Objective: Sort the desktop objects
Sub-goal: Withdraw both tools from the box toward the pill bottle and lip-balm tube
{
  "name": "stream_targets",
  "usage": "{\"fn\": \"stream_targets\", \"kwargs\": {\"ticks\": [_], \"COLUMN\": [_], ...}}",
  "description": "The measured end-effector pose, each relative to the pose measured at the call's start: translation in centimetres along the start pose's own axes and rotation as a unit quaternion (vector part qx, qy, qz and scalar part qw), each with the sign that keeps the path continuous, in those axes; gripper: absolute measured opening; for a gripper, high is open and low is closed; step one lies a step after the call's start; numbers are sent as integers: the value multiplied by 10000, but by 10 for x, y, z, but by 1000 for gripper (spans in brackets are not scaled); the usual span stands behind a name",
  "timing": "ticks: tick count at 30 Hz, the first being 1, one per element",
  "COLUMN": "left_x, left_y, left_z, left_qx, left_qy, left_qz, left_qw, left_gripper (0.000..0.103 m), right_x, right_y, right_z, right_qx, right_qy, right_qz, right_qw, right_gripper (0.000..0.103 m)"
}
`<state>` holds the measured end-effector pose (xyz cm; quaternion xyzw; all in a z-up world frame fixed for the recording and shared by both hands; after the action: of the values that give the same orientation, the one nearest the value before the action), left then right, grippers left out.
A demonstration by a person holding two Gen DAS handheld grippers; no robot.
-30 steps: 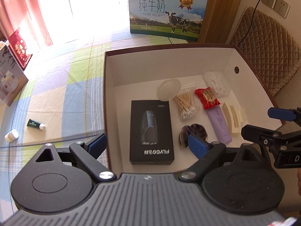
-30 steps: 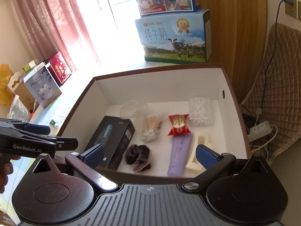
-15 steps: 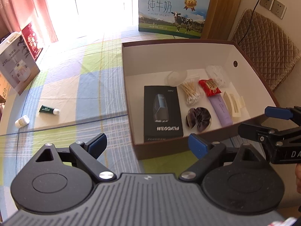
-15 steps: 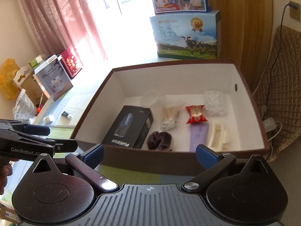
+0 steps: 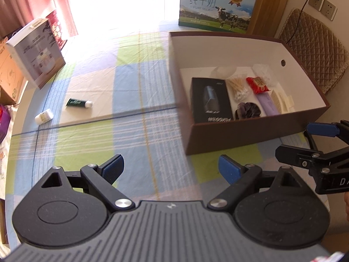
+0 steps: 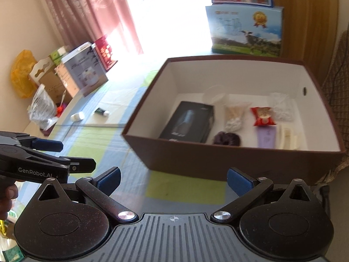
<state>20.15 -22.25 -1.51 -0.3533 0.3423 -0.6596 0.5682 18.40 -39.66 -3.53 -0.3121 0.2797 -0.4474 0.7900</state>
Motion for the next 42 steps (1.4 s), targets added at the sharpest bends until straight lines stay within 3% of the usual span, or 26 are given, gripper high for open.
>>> {"fn": "stream_targets", "kwargs": {"ticks": [42], "left_x": [-157], "left_y": [-16], "left_z": [-42], "left_qx": [-248], "left_qy": [-659], "left_qz": [547], "left_qw": [9960], "left_gripper": [92], "right_x": [-149], "right_y": [87], "right_z": [2], "right_qx": [-614], "right_qy": [-442], "right_qz": [550], "right_qw": [9956], "right_gripper": [101]}}
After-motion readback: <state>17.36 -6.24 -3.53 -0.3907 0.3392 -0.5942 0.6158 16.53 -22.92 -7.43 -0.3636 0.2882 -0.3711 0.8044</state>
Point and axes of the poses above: each gripper's, at about its wrist camera, not at the fingertips, and y roughly the way its jaws point, x to its right, z to its top, the point moved 2 cm from there along y, roughly the way its jaws point, and after that the axes turned 7 degrees about -y, right-handed, at the moved point
